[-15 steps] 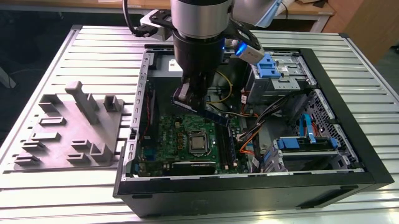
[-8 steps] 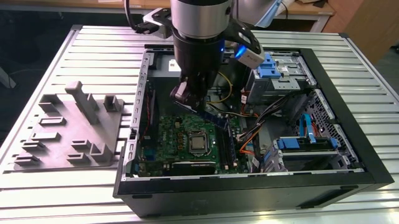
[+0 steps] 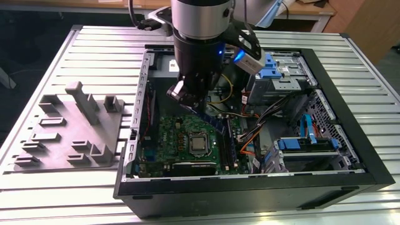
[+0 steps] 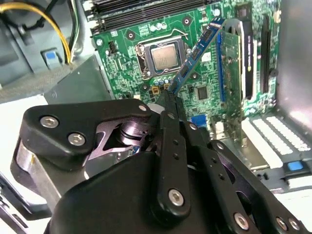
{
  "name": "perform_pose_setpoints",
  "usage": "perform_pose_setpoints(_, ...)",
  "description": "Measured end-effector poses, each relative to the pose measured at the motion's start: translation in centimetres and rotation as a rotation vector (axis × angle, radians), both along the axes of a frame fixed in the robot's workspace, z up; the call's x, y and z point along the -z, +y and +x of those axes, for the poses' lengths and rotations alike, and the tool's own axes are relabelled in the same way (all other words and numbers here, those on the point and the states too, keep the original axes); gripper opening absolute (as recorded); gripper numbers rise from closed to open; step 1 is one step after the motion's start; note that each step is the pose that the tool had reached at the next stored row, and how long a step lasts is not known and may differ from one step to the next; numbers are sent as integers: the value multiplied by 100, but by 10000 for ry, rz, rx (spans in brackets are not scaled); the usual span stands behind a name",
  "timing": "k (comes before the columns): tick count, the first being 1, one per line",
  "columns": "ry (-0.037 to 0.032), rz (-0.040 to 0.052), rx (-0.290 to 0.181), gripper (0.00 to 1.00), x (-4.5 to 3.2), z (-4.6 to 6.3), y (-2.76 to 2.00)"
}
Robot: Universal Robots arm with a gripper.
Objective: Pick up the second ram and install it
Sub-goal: 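Insert the second ram into the second slot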
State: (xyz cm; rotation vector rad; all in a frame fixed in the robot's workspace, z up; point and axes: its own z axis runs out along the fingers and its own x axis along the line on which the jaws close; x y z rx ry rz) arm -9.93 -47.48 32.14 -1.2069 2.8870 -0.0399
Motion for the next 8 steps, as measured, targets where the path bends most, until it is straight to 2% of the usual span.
perform_pose_setpoints(6,0,0,1071,11,8,0,0)
perform_pose_setpoints(8,0,1,1617,11,13,0,0)
